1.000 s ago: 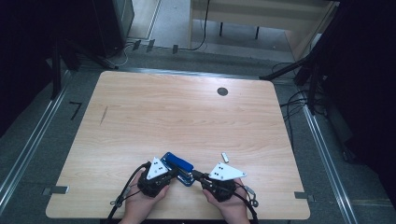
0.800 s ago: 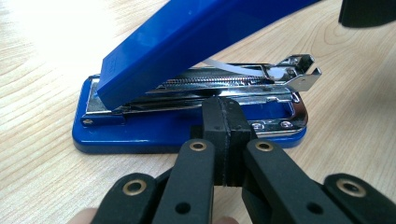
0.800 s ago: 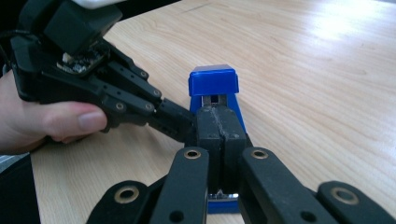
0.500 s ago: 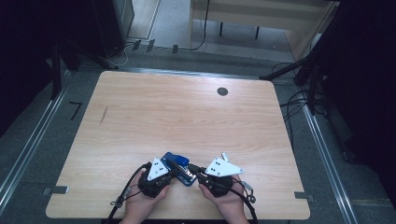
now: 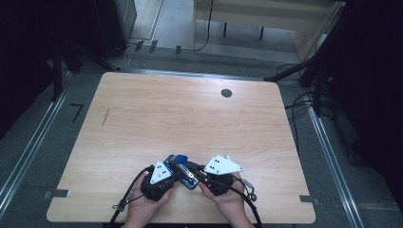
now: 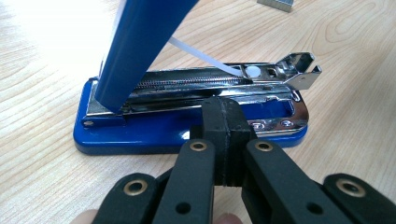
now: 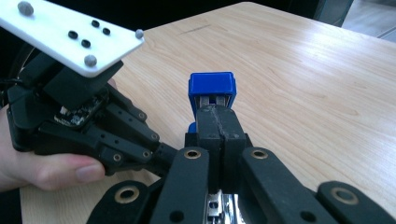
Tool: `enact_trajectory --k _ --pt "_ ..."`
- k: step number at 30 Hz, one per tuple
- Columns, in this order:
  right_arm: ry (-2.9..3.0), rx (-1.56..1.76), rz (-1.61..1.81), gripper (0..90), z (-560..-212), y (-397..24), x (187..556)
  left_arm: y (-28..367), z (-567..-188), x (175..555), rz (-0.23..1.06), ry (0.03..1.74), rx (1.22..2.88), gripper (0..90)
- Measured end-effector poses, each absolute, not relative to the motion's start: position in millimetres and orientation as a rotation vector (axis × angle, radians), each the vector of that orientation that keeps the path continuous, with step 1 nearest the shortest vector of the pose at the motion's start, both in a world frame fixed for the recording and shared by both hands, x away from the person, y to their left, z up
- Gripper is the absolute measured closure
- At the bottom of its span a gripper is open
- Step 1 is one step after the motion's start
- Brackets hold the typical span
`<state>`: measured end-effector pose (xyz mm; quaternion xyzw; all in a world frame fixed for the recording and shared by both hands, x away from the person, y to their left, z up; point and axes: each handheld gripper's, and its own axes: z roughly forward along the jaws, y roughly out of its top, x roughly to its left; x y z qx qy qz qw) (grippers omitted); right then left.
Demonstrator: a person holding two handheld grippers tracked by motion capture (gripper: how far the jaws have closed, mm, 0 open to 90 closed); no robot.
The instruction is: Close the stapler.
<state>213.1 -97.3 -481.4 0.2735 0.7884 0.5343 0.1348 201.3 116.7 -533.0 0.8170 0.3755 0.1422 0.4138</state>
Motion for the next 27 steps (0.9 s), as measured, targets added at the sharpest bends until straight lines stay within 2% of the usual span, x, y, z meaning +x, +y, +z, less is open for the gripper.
enact_trajectory --k 27 --pt "2.274 0.741 1.544 90.0 -466 -72 231 117 -533 202 0.356 0.943 2.054 90.0"
